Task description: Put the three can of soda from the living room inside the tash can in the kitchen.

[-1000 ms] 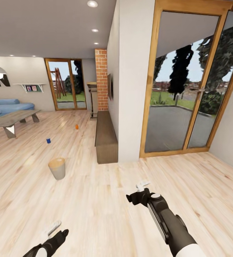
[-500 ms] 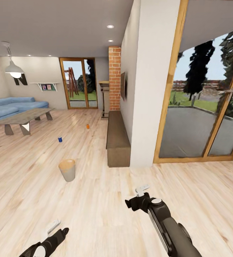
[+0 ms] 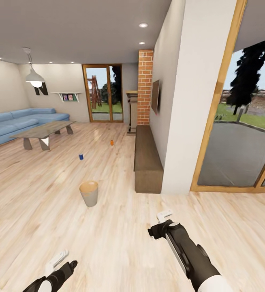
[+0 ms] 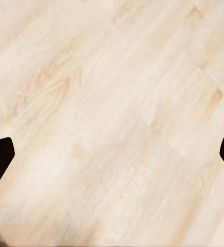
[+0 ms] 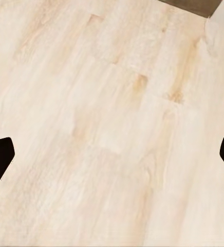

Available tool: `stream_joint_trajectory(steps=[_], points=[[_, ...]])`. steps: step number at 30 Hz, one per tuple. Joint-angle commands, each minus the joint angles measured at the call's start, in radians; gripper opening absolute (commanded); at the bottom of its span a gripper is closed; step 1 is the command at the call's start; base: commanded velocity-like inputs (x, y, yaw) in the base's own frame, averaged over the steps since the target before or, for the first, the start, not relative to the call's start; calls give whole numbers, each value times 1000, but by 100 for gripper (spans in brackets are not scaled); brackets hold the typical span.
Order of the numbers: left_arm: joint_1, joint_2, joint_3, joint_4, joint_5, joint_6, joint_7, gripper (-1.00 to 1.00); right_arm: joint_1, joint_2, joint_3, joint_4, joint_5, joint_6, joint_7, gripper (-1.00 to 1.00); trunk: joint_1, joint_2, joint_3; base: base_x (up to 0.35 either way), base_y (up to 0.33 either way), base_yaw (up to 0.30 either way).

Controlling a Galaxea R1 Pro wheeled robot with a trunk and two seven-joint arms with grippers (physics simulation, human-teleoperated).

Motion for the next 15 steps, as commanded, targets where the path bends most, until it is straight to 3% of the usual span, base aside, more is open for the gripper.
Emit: stream_joint_trajectory(steps=[1,10,15], points=[[0,0,0,2,0,0,0,100,0,0,0,0,0,-6,0,100,0,0,0,311,115,22],[-3,4,3,26,1,3,-10,100,3,2,2,-8,1,-15,-8,100,0,0,0,317,158,6],[-3,4,4,29,1,3,-9,100,-4,8,-8,6,-1,9,-10,100,0,0,0,302,229,202]])
